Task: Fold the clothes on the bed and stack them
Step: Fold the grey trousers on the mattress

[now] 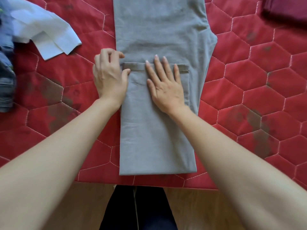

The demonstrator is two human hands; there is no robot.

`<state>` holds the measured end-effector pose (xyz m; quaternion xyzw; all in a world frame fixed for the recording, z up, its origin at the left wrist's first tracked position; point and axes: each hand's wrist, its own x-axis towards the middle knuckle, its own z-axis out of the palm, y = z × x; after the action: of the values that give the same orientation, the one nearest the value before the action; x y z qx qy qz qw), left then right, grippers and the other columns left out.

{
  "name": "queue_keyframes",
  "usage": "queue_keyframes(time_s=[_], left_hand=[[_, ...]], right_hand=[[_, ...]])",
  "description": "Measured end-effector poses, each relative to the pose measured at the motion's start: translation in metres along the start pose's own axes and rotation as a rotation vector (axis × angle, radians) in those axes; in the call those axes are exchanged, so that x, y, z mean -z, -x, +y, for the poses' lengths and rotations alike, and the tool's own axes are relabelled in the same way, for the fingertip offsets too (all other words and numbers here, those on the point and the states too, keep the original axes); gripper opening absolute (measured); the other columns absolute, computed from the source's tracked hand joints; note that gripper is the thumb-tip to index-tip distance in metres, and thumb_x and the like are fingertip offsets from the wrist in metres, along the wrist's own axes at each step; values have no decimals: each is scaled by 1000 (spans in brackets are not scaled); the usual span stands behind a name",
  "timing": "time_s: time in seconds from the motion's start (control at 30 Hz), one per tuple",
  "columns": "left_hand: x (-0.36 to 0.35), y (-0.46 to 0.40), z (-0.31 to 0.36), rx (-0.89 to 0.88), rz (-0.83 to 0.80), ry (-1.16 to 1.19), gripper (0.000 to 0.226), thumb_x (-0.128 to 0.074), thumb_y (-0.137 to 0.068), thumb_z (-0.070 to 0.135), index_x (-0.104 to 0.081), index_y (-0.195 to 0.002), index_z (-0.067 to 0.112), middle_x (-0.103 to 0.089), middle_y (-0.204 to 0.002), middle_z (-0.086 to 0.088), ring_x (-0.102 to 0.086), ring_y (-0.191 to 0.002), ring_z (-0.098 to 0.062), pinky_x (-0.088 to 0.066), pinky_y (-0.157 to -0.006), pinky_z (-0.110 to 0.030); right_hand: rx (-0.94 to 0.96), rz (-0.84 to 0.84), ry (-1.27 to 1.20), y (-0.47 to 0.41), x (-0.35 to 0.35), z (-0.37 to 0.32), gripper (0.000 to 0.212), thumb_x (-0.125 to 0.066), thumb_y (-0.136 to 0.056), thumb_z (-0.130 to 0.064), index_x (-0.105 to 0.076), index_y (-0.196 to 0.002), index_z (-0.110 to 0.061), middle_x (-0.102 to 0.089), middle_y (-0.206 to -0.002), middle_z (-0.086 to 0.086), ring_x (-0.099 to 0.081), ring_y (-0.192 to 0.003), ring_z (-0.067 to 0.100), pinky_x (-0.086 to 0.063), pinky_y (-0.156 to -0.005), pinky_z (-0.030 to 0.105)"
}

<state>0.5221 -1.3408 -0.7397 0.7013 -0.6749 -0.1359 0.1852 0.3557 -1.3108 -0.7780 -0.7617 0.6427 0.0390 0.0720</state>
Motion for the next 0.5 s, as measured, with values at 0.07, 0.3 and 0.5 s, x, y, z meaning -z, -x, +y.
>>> queue_keyframes(time_s=[0.07, 0.3, 0.5], left_hand=[[4, 23, 9, -156, 82, -7, 31, -55, -81, 7, -62, -111, 8, -58, -122, -11, -53, -113, -31, -41, -95, -39], [-17, 196, 32, -469, -390, -135, 51, -48, -95, 27, -45, -143, 10, -38, -152, -11, -32, -142, -29, -27, -115, -53], [-10, 227, -23, -291, -367, -236, 56, -33, -99, 36, -29, -152, 15, -19, -160, -11, -17, -148, -26, -18, -118, -50]], right_hand=[[2, -1, -15, -7, 0, 6, 54, -22, -102, -41, -17, -154, -29, -13, -162, 1, -8, -149, 22, -2, -120, 43], [12, -12, -7, -9, 0, 9, 54, -21, -102, -41, -15, -154, -28, -11, -162, 2, -7, -150, 22, -2, -120, 44], [11, -18, -13, -8, 3, 9, 55, -18, -101, -42, -13, -154, -28, -10, -162, 1, -4, -150, 22, -1, -121, 44]])
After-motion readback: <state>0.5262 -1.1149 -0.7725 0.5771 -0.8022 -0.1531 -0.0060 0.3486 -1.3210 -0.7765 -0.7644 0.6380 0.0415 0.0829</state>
